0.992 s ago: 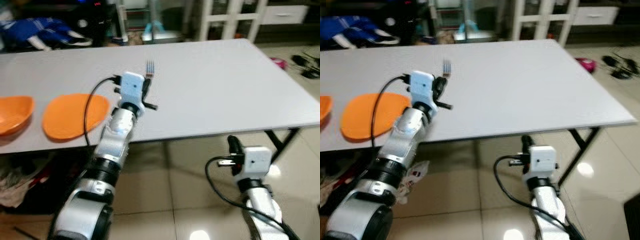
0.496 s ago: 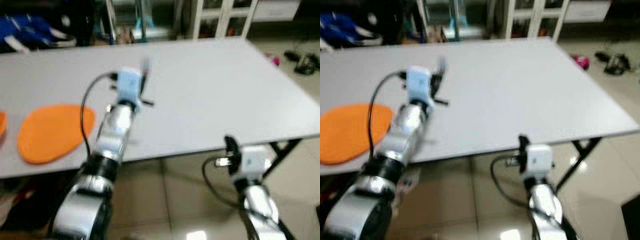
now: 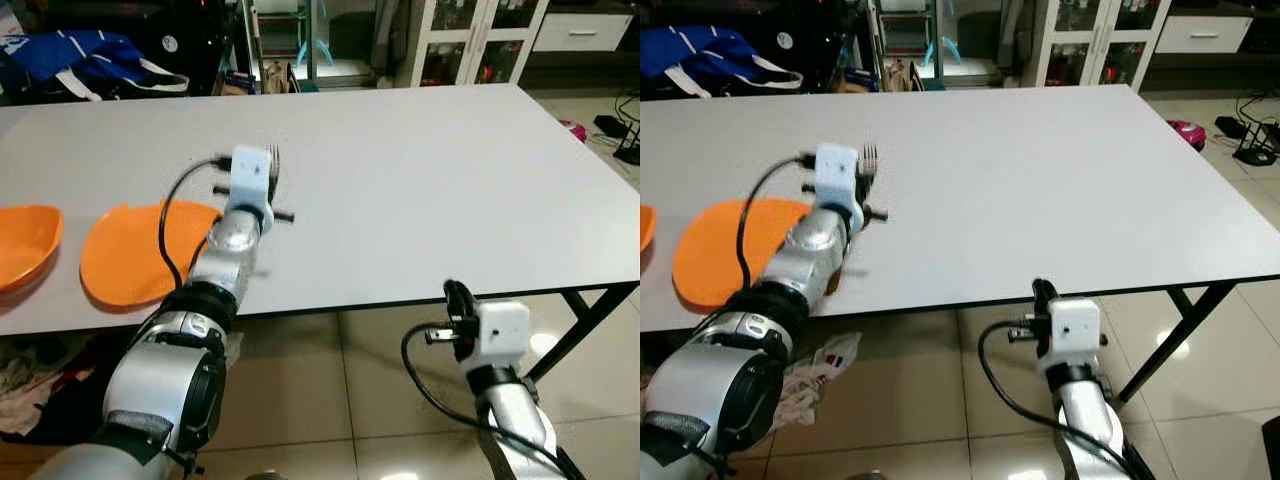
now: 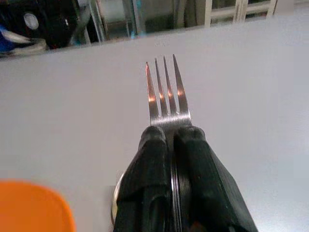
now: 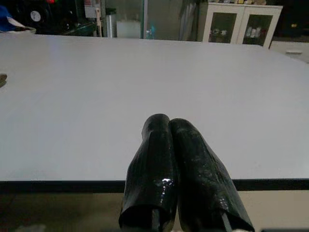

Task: Setting the table

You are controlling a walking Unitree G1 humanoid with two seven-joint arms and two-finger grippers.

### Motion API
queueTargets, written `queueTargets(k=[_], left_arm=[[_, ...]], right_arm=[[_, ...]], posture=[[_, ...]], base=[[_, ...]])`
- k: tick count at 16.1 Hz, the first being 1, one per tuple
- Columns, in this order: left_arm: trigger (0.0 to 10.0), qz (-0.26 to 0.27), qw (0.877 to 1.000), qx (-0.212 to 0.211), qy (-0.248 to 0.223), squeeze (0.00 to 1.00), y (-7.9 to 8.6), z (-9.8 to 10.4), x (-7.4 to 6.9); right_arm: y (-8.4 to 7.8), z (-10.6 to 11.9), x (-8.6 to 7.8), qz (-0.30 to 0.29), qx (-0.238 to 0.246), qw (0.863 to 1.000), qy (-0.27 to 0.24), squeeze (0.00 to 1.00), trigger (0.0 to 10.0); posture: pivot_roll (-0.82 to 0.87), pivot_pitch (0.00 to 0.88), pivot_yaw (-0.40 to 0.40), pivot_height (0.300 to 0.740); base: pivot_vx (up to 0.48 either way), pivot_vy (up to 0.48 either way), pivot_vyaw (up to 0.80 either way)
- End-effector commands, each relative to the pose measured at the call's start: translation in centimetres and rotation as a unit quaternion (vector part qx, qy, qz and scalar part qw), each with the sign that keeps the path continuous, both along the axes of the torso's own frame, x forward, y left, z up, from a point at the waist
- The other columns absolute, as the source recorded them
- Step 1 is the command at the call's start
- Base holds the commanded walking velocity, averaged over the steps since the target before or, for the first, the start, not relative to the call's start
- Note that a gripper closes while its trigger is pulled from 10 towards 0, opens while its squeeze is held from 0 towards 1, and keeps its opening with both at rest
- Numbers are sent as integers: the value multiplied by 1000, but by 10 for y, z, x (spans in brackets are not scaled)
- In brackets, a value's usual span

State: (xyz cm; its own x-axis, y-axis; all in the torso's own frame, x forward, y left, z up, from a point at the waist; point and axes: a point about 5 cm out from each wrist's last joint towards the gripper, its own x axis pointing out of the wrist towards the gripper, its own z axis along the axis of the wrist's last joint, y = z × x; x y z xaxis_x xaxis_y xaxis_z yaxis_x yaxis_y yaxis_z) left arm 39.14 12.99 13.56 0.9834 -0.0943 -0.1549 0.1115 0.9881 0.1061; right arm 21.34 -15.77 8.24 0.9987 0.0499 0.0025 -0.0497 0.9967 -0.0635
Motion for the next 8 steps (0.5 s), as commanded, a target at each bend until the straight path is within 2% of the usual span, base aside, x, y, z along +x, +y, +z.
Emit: queueTargets(k=[1, 3, 6, 8], left_arm=[[0, -2, 1000, 16, -7, 0, -2, 7, 4], [0, 11, 999, 2, 32, 0, -3, -8, 0], [0, 0, 998, 5, 61, 0, -14, -26, -9], [0, 0, 997, 3, 74, 0, -16, -31, -11]], right_arm=[[0, 5, -3, -2, -4, 1000, -4, 0, 10000], [-6, 3, -12, -12, -9, 1000, 5, 0, 10000], [-6, 3, -18, -12, -10, 1000, 11, 0, 10000], [-7, 4, -20, -11, -12, 1000, 13, 0, 10000]], posture=[[-107, 0, 56, 740], [-127, 0, 57, 740], [-142, 0, 49, 740], [-148, 0, 48, 740]], base=[[0, 0, 0], [0, 0, 0], [0, 0, 0], [0, 0, 0]])
